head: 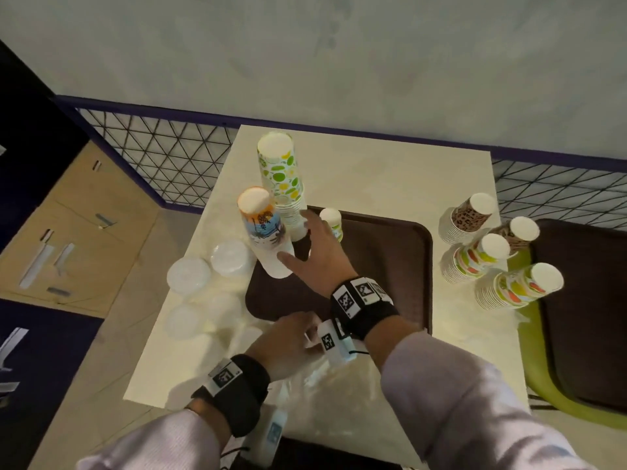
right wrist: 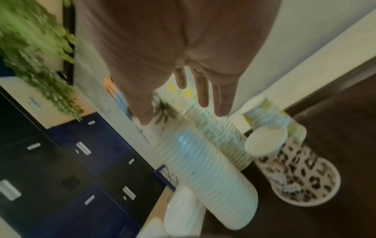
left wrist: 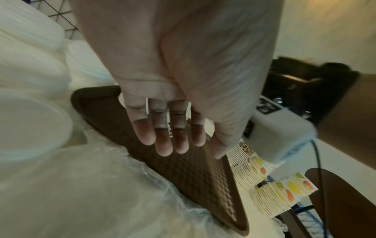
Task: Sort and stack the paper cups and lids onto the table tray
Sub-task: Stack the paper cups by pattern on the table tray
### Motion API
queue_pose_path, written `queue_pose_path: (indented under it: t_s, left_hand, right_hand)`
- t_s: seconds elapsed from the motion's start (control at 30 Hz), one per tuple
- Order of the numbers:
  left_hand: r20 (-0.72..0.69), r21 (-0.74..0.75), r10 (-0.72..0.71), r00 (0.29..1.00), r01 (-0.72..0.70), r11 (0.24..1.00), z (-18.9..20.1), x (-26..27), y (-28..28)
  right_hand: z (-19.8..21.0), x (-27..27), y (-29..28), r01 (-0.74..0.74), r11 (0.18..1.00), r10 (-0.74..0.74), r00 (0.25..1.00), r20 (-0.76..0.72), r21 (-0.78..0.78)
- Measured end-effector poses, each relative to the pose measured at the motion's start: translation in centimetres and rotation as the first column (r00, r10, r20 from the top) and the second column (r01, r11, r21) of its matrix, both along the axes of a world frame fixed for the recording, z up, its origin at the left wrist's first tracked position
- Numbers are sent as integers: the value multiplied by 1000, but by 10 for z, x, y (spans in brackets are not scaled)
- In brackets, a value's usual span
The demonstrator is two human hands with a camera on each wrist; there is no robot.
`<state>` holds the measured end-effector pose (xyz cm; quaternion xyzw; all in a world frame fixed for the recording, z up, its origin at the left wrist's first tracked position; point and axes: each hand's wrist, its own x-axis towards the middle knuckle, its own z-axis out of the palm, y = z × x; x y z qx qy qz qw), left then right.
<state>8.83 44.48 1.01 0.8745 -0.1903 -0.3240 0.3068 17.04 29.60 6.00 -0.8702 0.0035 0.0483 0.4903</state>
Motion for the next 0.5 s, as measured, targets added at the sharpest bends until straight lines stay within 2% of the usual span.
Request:
queue_pose_path:
  t_s: [0.13,0.27,0.4,0.5]
  left_hand:
    - [20,-83,-9,1000,11,996,6,0,-42]
    - [30,-179,-14,999,19,984,8,-4,-95]
    - [21,-259,22,1000,-16,966,2,-5,-150]
    - [11,-305,63,998,-57,951,1,-2,-189]
  right_hand:
    - [20,-46,-63,134,991,-134,988,81,2]
    - [24,-105,-139,325,946,-318,930,184,-10]
    - [8,-160,-211,566,824,-554,794,250,26]
    - [-8,-188,-257,712,692,-721,675,158,114]
